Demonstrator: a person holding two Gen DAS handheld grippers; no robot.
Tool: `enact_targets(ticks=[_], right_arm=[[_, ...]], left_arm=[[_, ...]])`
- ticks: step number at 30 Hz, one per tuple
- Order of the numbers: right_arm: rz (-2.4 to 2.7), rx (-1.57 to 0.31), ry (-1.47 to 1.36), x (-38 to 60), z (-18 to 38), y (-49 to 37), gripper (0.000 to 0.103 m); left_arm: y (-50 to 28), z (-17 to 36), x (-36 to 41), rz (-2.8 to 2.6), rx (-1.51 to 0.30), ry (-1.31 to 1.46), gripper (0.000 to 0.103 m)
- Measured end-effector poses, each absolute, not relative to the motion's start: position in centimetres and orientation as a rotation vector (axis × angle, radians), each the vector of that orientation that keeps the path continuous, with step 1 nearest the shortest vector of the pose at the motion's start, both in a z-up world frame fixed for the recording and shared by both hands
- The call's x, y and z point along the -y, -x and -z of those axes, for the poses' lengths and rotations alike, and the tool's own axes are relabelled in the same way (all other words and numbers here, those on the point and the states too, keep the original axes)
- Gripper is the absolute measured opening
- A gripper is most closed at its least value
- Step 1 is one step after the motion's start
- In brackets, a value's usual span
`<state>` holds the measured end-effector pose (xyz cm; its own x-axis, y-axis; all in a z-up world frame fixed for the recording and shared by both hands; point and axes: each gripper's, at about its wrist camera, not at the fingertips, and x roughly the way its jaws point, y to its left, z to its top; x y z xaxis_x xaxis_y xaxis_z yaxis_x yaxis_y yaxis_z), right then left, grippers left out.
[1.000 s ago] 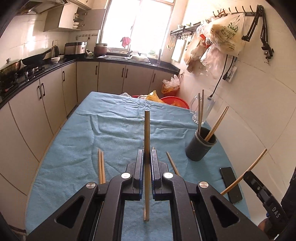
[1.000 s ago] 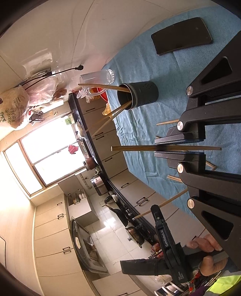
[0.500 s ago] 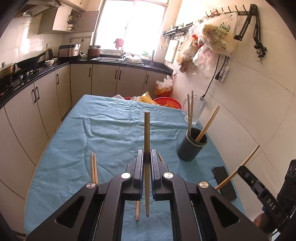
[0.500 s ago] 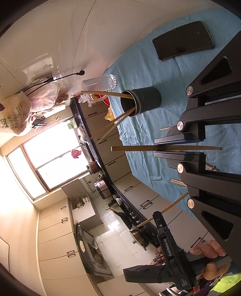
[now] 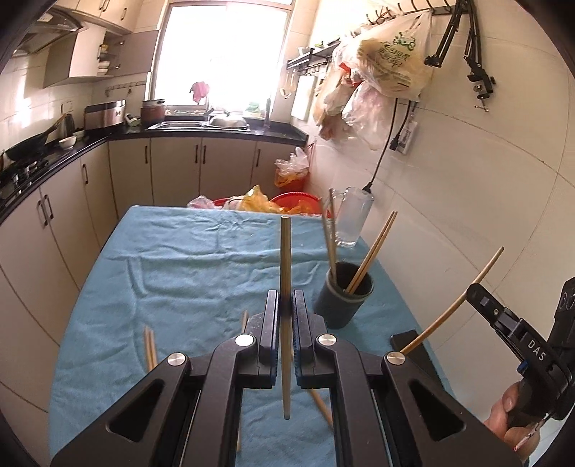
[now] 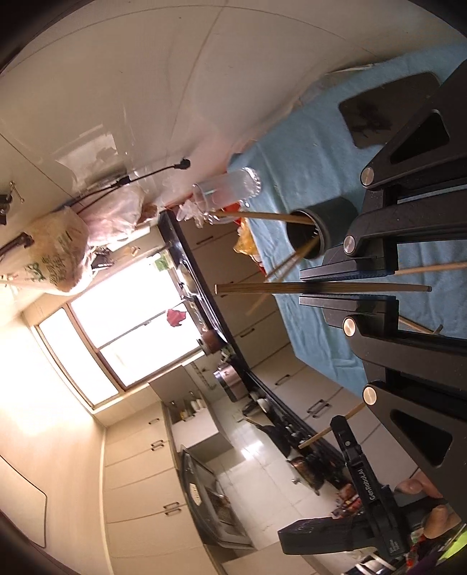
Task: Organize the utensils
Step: 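Lift the right tool's chopstick toward the black cup while the left tool carries its own, then lower the right tool's chopstick into the black cup and open while the left tool releases its own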
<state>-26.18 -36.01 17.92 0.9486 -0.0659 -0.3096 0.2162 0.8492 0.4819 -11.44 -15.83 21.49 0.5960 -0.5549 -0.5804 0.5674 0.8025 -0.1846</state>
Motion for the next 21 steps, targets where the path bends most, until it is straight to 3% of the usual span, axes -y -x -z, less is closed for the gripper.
enact_targets(ticks=[21], right_arm=[[0.260,-0.172,-0.549,43.7,-23.3,23.6,0.007]], left_arm=[[6.0,-28.0,26.4,0.731,-0.583,0.008,0.006]])
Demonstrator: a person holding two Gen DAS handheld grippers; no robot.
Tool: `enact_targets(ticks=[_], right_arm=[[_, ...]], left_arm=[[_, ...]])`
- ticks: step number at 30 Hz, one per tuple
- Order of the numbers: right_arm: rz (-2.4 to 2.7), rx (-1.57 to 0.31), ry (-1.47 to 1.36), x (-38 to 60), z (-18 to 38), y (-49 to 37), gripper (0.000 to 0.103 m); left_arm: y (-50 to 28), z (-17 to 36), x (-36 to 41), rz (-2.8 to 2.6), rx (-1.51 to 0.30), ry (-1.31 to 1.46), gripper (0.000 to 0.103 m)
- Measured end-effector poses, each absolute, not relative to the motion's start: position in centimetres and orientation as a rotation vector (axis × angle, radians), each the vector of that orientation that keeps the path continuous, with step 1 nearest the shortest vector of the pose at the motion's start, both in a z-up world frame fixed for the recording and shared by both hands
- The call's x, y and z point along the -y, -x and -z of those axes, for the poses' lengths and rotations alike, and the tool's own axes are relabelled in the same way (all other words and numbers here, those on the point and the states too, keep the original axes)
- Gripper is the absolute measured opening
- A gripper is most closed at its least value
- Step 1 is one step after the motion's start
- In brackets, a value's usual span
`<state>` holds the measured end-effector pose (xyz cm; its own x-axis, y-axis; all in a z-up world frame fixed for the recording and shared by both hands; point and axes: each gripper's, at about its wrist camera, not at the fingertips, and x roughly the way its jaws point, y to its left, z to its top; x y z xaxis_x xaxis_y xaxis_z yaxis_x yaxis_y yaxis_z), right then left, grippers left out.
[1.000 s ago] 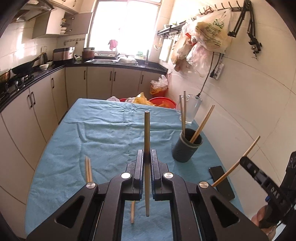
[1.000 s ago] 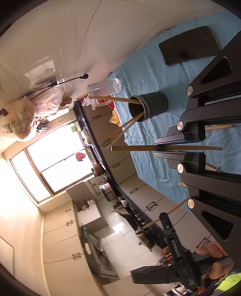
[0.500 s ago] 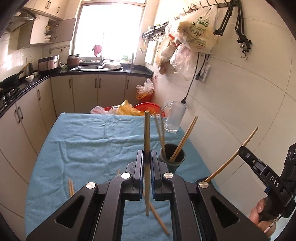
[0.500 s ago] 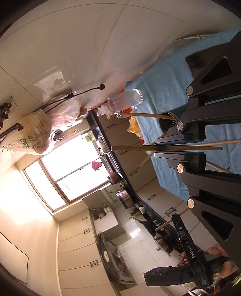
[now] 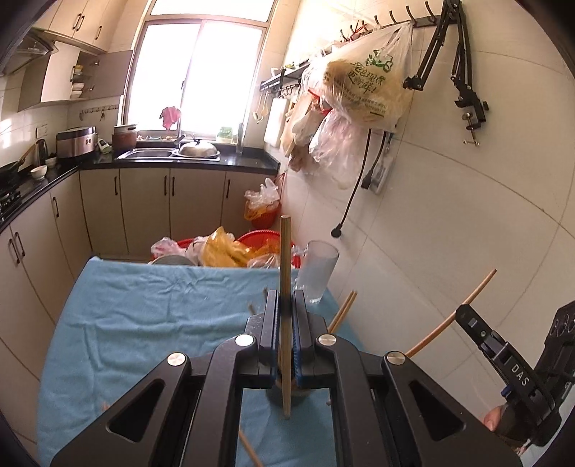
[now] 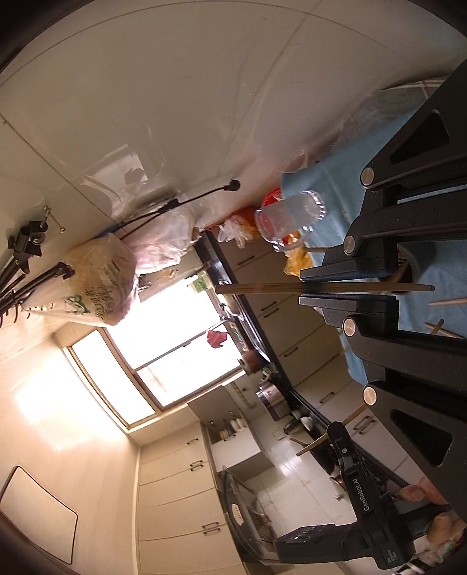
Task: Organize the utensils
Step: 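Lower the right tool's chopstick into the black cup and open while the left tool releases its own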
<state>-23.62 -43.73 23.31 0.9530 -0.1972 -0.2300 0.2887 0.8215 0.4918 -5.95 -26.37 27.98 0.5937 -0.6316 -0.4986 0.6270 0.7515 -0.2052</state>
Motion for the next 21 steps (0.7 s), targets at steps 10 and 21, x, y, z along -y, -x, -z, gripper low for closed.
enact_targets(ticks=[10,21], right_arm=[[0.302,-0.194,-0.547,46.3,-23.0,19.5,0.007],[0.298,-0.345,-0.592,47.7,-18.0,15.5,0.007]], left_arm=[[2.0,-25.9,29.7,0.726,-0.619,0.038,0.006],[-0.5,-21.2,30.5,0.713,-0.721,0.002,0.006]])
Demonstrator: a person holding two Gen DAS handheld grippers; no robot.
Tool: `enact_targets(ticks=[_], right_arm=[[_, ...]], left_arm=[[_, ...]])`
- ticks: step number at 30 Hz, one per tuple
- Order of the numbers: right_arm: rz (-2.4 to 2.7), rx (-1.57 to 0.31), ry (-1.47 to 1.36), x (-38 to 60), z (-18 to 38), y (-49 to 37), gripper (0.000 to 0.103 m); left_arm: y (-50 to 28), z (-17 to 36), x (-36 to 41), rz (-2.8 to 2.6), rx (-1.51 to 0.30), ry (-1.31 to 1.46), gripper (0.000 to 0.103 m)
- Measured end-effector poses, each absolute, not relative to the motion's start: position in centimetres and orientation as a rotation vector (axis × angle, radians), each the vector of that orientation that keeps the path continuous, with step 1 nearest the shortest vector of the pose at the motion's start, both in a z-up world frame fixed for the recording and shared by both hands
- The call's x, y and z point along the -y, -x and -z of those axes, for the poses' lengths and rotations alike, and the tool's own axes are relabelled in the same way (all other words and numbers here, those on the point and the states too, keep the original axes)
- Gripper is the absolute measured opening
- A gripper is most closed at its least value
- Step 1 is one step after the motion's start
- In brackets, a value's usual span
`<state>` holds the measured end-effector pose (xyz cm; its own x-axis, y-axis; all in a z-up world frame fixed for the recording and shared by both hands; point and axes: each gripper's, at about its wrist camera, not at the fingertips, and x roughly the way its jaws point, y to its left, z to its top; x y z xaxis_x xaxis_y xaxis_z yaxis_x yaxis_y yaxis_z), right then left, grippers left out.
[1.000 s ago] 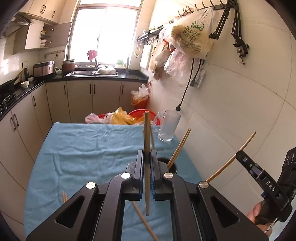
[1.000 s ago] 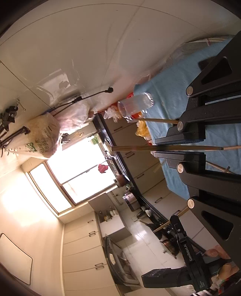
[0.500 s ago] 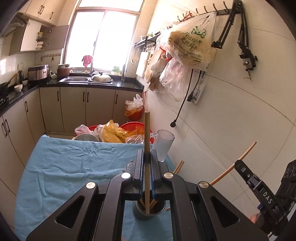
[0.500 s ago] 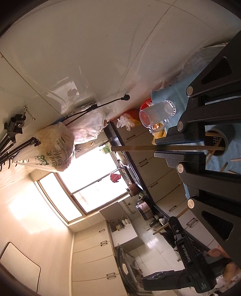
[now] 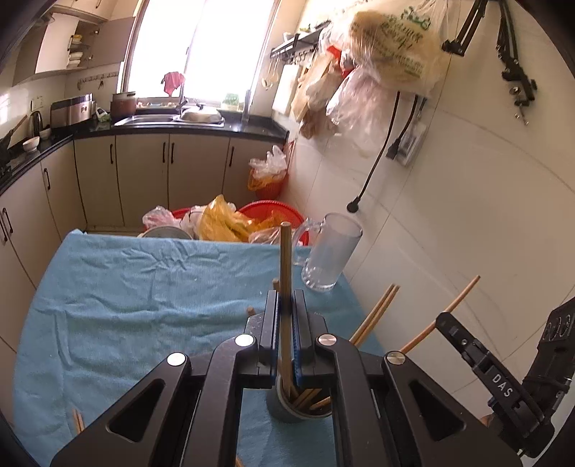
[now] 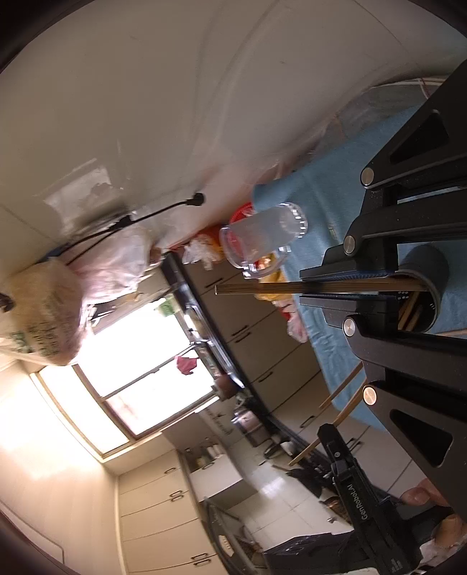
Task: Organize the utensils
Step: 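Lower the right tool's chopstick into the black cup and open while the left tool releases its own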
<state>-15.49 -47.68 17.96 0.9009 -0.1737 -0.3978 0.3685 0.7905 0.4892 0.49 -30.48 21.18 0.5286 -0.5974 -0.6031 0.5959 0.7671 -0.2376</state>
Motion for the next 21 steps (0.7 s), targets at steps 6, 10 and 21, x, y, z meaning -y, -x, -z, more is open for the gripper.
enact_targets(ticks=[6,10,21], right_arm=[[0.289,-0.412,-0.627,48.2,-15.7,14.1,0.007],[0.289,-0.418,-0.651,48.7,-15.2,14.2,0.008],[0.309,-0.371,-0.639,47.9,-16.9,16.5,0.031]], left_arm=[[-1.0,-19.7,30.6,0.711,-0.754,-0.010,0.006],[-0.9,-19.6,30.6,0.713,-0.755,-0.017,0.006],[0.1,-20.7,29.3,0.701,-0.717,0.000,0.029]])
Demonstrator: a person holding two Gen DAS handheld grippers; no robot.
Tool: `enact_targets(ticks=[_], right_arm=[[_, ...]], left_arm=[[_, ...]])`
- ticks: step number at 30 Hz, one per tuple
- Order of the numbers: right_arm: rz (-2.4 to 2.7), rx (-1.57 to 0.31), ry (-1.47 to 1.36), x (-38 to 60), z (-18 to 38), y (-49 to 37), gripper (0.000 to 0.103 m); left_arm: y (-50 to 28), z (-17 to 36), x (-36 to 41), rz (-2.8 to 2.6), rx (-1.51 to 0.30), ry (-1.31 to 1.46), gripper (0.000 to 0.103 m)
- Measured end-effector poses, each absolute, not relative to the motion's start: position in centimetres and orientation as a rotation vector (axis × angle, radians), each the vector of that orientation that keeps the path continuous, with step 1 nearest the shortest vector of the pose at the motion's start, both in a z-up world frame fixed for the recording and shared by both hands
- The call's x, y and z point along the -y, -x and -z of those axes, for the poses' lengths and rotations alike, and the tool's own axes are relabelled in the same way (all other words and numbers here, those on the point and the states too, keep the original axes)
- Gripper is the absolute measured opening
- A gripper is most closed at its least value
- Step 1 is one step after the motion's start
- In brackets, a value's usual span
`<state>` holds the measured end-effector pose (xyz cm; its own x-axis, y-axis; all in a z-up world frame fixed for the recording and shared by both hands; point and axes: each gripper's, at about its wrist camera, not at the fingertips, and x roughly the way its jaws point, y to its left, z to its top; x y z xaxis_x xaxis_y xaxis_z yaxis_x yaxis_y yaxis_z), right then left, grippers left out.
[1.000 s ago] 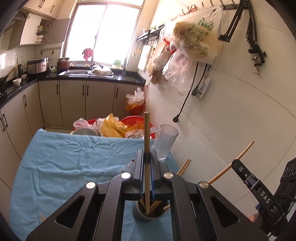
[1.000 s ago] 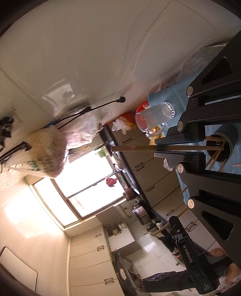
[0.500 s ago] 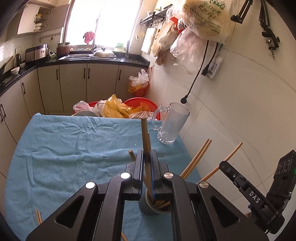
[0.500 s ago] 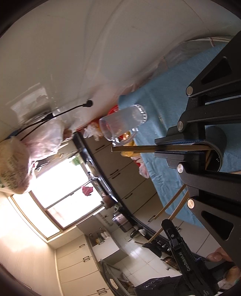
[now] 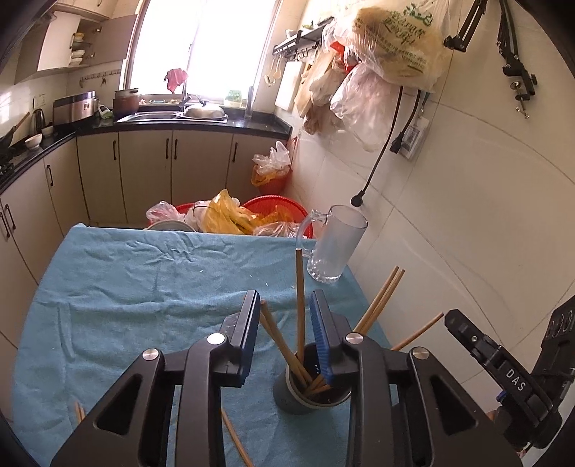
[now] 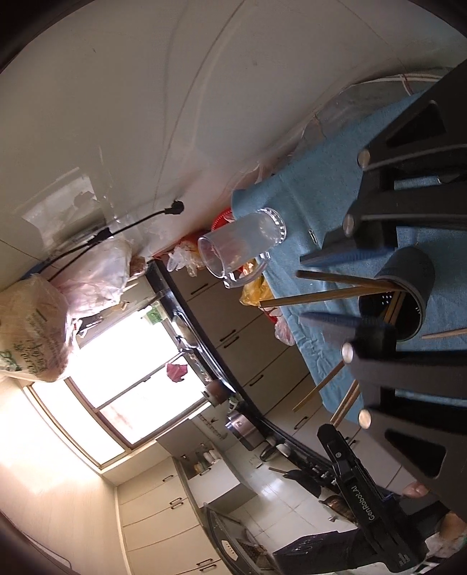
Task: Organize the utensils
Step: 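Lower the right tool's chopstick into the black cup and open while the left tool releases its own, then move both open tools back over the remaining chopsticks on the towel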
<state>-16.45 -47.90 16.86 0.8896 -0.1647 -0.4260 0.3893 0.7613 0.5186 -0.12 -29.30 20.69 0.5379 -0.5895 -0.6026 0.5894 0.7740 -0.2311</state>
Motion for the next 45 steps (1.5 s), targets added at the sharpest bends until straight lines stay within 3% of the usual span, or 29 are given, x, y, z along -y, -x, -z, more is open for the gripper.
enact_targets(ticks=[4,13,16,27,45], right_arm=[[0.328,-0.357,-0.622,47.4,-17.4,17.7,0.041],[0.339,-0.372,-0.541,43.6,-17.0,19.5,0.046],[0.345,-0.374,-0.489,41.5,-16.5,20.1,0.054],[0.278,-0.438,-0.440,35.1,-13.8,20.9,0.057],[0.151,-0.619,-0.476,26.6,-9.7,22.4,0.060]], left_arm=[[1.1,-21.3,27.6,0.678,-0.681,0.019,0.042],[4.8,-21.2,22.5,0.531,-0.572,-0.010,0.066],[6.1,-20.4,20.4,0.463,-0.545,-0.028,0.073],[9.0,-15.5,12.2,0.298,-0.608,-0.079,0.074],[14.2,-11.6,5.7,0.242,-0.675,-0.112,0.074]])
